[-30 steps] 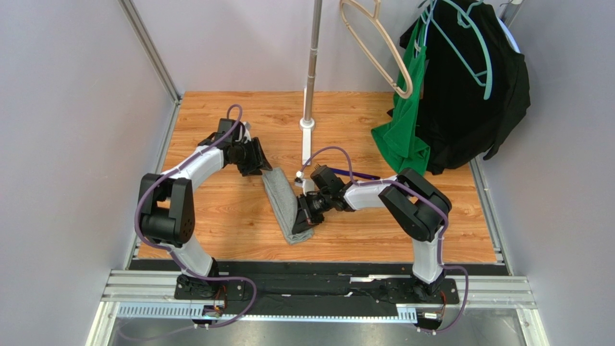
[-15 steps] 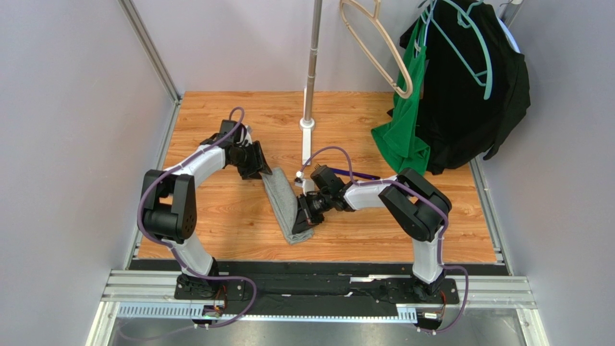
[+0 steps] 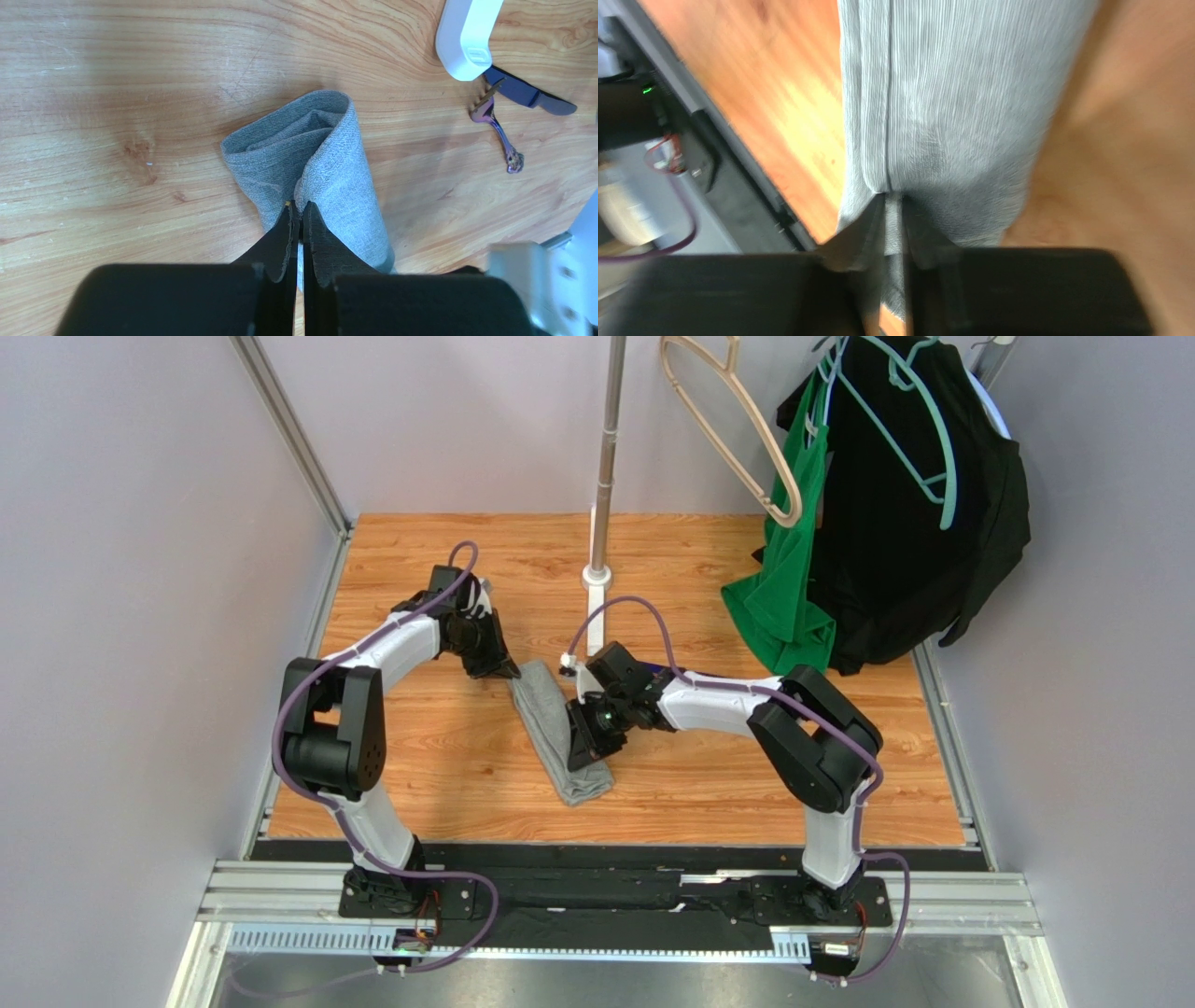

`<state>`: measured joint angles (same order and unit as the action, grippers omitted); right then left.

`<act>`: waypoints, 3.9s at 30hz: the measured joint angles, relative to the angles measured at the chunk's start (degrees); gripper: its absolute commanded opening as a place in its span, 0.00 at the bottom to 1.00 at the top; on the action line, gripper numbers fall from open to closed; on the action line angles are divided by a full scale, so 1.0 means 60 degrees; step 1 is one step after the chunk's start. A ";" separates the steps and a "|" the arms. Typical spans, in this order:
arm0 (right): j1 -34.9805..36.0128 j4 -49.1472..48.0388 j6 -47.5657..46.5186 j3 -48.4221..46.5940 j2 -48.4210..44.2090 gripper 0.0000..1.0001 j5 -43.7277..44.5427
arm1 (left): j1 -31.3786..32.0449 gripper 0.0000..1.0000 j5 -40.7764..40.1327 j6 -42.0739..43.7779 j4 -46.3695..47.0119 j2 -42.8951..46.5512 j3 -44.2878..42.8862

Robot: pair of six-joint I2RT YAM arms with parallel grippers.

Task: Fold the napkin into a case and place the utensils inside
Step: Smooth out the smaller rectangle-folded napkin at the center of the board, then pick up the top corner of the smaller rectangle folded napkin from the center of the board, then grasp the top corner of the smaller rectangle folded napkin from the folded napkin.

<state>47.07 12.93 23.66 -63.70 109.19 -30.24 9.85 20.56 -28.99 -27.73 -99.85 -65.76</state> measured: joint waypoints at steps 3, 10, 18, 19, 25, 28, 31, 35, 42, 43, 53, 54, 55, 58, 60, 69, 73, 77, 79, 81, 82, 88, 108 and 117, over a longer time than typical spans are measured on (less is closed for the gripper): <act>0.0091 0.0393 -0.0692 -0.0780 -0.0095 0.50 0.1137 | -0.0018 0.00 0.0164 -0.0011 0.0087 0.0000 0.0000; 0.0124 -0.0011 -0.2182 -0.1916 -0.0313 0.60 0.2903 | -0.0022 0.00 0.0463 -0.0015 0.0237 0.0000 0.0000; 0.0124 -0.0459 -0.2535 -0.2852 0.0142 0.63 0.2696 | -0.0025 0.00 0.0678 -0.0033 0.0270 0.0000 0.0000; 0.0124 -0.0466 -0.2546 -0.2947 0.0240 0.63 0.2634 | -0.0025 0.00 0.0721 -0.0036 0.0273 0.0000 0.0000; 0.0127 -0.0911 -0.2714 -0.3599 0.1279 0.60 0.2401 | -0.0127 0.00 0.1078 -0.0102 0.0284 -0.0004 0.0000; 0.0127 -0.1071 -0.2827 -0.3501 0.1475 0.59 0.2484 | -0.0222 0.00 0.1326 -0.0226 0.0306 -0.0004 0.0000; 0.0127 -0.1282 -0.2951 -0.3340 0.1475 0.57 0.2677 | -0.0310 0.00 0.1759 -0.0525 0.0535 -0.0004 0.0025; 0.0135 -0.1639 -0.3024 -0.3155 0.1475 0.54 0.2878 | -0.0350 0.00 0.2189 -0.0892 0.0892 -0.0102 0.0091; 0.0208 -0.1825 -0.3056 -0.3122 0.1475 0.41 0.3038 | -0.0350 0.00 0.2361 -0.1202 0.1100 -0.0168 0.0186; 0.0211 -0.1836 -0.3053 -0.3122 0.1475 0.40 0.3042 | -0.0350 0.00 0.2368 -0.1224 0.1107 -0.0168 0.0189; 0.0208 -0.1832 -0.2812 -0.3122 0.1475 0.00 0.3129 | -0.0353 0.00 0.2368 -0.1293 0.1096 -0.0168 0.0189; 0.0204 -0.1807 -0.2783 -0.3122 0.1475 0.00 0.3136 | -0.0353 0.07 0.2350 -0.1290 0.1093 -0.0168 0.0189; 0.0204 -0.1778 -0.2765 -0.3122 0.1475 0.00 0.3136 | -0.0353 0.17 0.2339 -0.1282 0.1082 -0.0168 0.0189; 0.0189 -0.1694 -0.2721 -0.3122 0.1475 0.00 0.3115 | -0.0350 0.66 0.2226 -0.1158 0.1031 -0.0146 0.0208; 0.0160 -0.1592 -0.2688 -0.3122 0.1475 0.00 0.3075 | -0.0350 0.70 0.1934 -0.1067 0.1002 0.0026 0.0328; -0.0339 -0.1129 -0.2157 -0.3129 0.1475 0.00 0.2368 | -0.0189 0.05 -0.0208 -0.0506 0.0273 0.2368 0.0765; -0.0678 -0.0659 -0.1840 -0.3282 0.1475 0.00 0.1909 | 0.0102 0.10 -0.0685 -0.0248 0.0113 0.2368 0.0769; -0.0933 -0.0157 -0.1537 -0.3657 0.1475 0.00 0.1453 | 0.0605 0.15 -0.1104 0.0117 -0.0295 0.1643 0.0729; -0.1027 -0.0015 -0.1402 -0.3807 0.1475 0.00 0.1253 | 0.0936 0.20 -0.1439 0.0321 -0.0652 0.1089 0.0525; -0.1067 0.0124 -0.1326 -0.3905 0.1475 0.00 0.1096 | 0.1213 0.28 -0.1694 0.0499 -0.0852 0.0692 0.0386; -0.1067 0.0168 -0.1297 -0.3934 0.1475 0.00 0.1042 | 0.1351 0.30 -0.1810 0.0590 -0.0940 0.0561 0.0324; -0.1053 0.0310 -0.1162 -0.4036 0.1479 0.00 0.0692 | 0.1610 0.30 -0.2237 0.0852 -0.1155 0.0280 -0.0215; -0.1053 0.0441 -0.0827 -0.4131 0.1792 0.00 0.0273 | 0.1606 0.03 -0.2619 0.0849 -0.1384 -0.0725 -0.0878; -0.1020 0.0448 -0.0659 -0.4291 0.2000 0.00 0.0098 | 0.1610 0.00 -0.2696 0.0801 -0.1381 -0.0590 -0.1016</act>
<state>40.95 15.62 19.70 -89.45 121.19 -29.65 19.51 4.38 -24.18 -36.01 -103.39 -71.85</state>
